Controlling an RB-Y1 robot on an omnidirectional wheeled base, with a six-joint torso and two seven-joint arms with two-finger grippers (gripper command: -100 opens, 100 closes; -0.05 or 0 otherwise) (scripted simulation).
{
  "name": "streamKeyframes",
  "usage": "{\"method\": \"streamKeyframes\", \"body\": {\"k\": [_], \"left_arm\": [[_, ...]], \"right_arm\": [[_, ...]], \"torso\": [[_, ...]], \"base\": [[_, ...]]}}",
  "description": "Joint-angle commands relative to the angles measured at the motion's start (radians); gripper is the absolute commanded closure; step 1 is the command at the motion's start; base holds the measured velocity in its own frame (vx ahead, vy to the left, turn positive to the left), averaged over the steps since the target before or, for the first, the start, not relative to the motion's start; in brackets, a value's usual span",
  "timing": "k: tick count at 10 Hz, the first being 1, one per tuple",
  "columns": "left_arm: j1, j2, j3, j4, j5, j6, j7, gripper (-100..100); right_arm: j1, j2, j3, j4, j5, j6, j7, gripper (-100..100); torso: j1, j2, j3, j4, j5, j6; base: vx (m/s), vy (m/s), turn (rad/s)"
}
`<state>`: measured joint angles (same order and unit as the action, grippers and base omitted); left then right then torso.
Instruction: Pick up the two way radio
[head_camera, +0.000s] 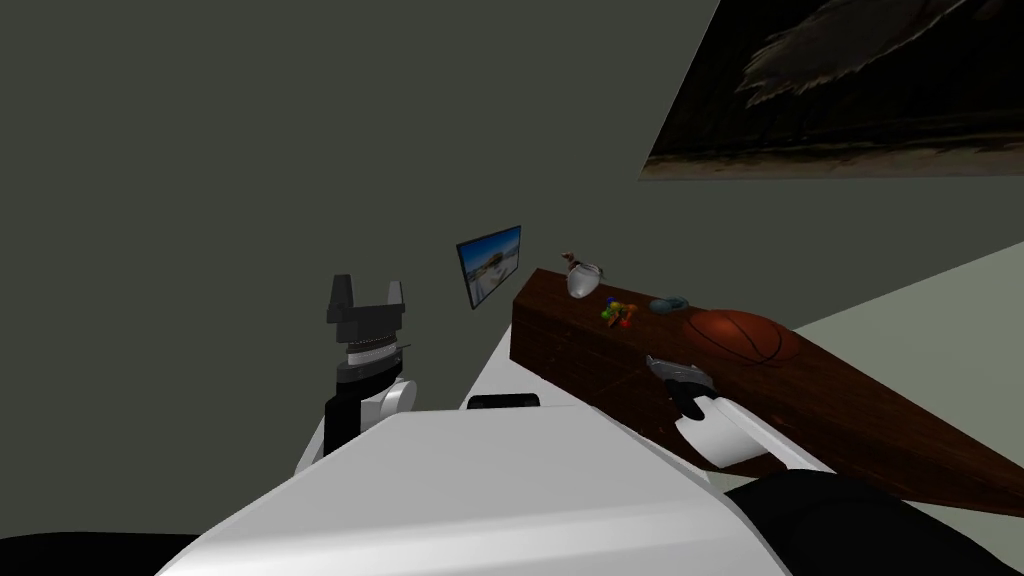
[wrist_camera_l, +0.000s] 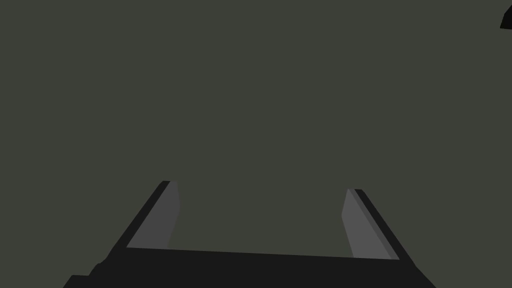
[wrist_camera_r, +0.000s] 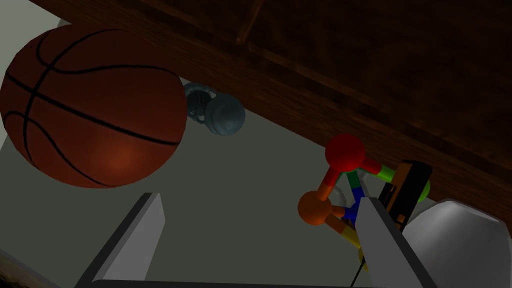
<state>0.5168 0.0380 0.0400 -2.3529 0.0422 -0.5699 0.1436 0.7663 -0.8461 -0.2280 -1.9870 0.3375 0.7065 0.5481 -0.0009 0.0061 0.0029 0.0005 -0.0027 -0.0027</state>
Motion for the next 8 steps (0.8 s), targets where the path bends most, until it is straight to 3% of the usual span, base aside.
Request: {"method": "streamKeyframes", "body": {"k": [1,4,8], "left_arm": [[0.0,0.0,0.0,0.0,0.0,0.0,0.0,0],[0.0,0.0,0.0,0.0,0.0,0.0,0.0,0],[0.0,0.0,0.0,0.0,0.0,0.0,0.0,0]], "right_arm": [[0.026,-0.042,-0.011,0.005,-0.05,0.039,-0.002,-100],[0.087,-0.107,-0.032,-0.016,-0.135,0.104,-0.008,-100],[0.163,-0.196,-0.065,-0.055,-0.255,0.161,-0.023,-100]], "torso": [[0.0,0.0,0.0,0.0,0.0,0.0],[-0.001,-0.002,-0.001,0.0,0.0,0.0],[-0.003,-0.009,-0.005,-0.002,-0.001,0.0]], "base": [[-0.16,-0.004,0.057],[-0.112,-0.002,0.054],[-0.037,-0.02,0.063]]}}
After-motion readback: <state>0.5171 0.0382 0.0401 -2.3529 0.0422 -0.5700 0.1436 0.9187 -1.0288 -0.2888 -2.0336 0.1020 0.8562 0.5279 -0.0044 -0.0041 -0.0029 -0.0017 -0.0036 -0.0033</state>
